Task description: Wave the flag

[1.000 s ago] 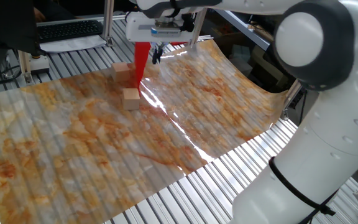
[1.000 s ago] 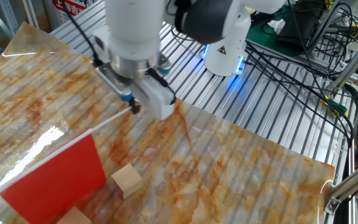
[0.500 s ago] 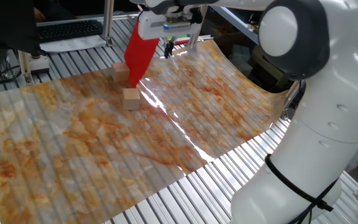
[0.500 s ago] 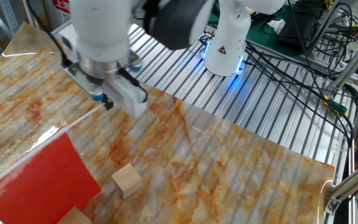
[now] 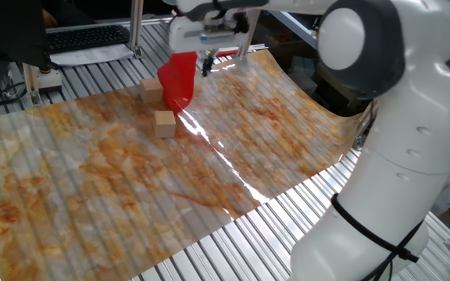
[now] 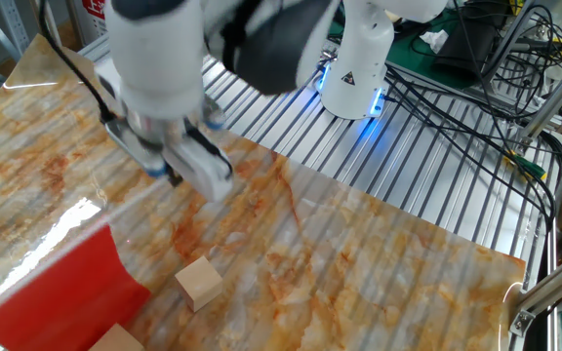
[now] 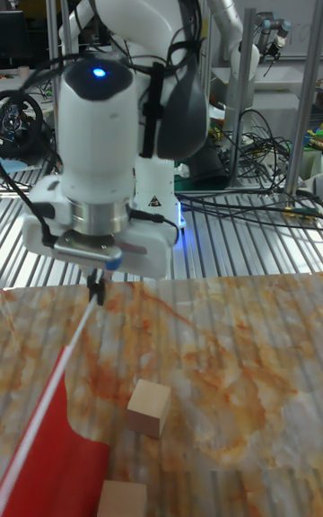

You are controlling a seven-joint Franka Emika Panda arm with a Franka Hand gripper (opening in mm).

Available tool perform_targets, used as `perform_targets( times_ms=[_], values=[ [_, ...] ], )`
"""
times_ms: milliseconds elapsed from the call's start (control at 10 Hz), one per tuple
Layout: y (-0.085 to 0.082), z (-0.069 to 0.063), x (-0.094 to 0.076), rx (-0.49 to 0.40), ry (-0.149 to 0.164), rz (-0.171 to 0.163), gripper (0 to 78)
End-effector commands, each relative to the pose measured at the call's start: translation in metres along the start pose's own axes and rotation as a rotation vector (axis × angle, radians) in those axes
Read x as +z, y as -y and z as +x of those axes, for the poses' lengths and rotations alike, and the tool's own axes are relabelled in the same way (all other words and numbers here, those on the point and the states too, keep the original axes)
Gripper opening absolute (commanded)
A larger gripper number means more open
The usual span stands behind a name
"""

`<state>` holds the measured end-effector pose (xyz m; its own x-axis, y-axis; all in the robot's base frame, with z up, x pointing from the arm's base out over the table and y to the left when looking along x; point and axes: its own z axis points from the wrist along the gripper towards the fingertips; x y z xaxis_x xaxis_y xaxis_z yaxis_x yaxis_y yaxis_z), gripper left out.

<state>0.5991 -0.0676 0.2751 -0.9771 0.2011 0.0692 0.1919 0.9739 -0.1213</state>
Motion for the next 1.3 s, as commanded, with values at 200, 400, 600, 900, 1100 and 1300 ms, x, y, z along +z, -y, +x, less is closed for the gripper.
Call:
perform_targets(
  times_ms=[200, 400, 600, 900, 1100, 1300],
  values=[
    [-0.057, 0.002, 0.05, 0.05, -0.039, -0.042, 1.1],
    [-0.064, 0.007, 0.058, 0.054, -0.039, -0.042, 1.1],
    [-0.075, 0.024, 0.075, 0.064, -0.036, -0.043, 1.1],
    [-0.082, 0.032, 0.086, 0.055, -0.022, -0.05, 1.1],
    [-0.087, 0.031, 0.099, 0.039, -0.006, -0.051, 1.1],
    [-0.09, 0.028, 0.108, -0.021, 0.008, -0.053, 1.1]
  ],
)
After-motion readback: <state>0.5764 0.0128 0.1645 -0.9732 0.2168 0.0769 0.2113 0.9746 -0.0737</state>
